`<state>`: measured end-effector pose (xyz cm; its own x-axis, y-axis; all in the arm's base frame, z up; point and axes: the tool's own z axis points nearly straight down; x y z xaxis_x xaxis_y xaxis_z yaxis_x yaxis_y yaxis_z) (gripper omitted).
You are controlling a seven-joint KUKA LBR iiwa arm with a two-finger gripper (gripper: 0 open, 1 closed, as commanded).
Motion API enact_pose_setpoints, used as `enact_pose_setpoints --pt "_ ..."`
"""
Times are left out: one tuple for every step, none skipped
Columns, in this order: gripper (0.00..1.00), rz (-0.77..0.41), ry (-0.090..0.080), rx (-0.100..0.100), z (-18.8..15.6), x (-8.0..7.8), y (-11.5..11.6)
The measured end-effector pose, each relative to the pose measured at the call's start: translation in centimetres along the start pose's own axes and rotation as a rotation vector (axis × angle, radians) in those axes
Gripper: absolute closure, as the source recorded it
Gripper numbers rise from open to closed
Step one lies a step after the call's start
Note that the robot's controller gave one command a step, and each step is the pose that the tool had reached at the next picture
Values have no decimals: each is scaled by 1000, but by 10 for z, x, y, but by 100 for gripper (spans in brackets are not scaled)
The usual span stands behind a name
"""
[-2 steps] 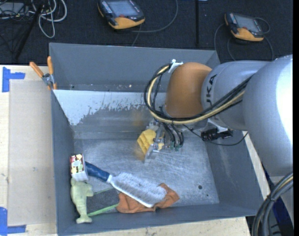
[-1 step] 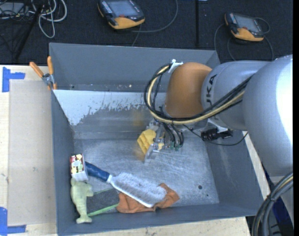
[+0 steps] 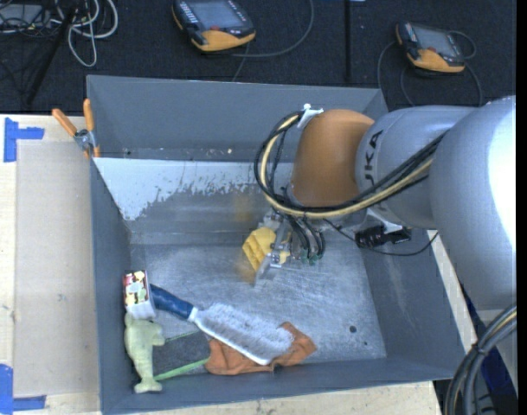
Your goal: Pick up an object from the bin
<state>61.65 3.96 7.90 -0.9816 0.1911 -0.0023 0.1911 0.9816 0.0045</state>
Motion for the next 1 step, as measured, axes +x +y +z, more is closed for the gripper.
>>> enact_pose_setpoints --pt "100 0 4 3 -10 1 -1"
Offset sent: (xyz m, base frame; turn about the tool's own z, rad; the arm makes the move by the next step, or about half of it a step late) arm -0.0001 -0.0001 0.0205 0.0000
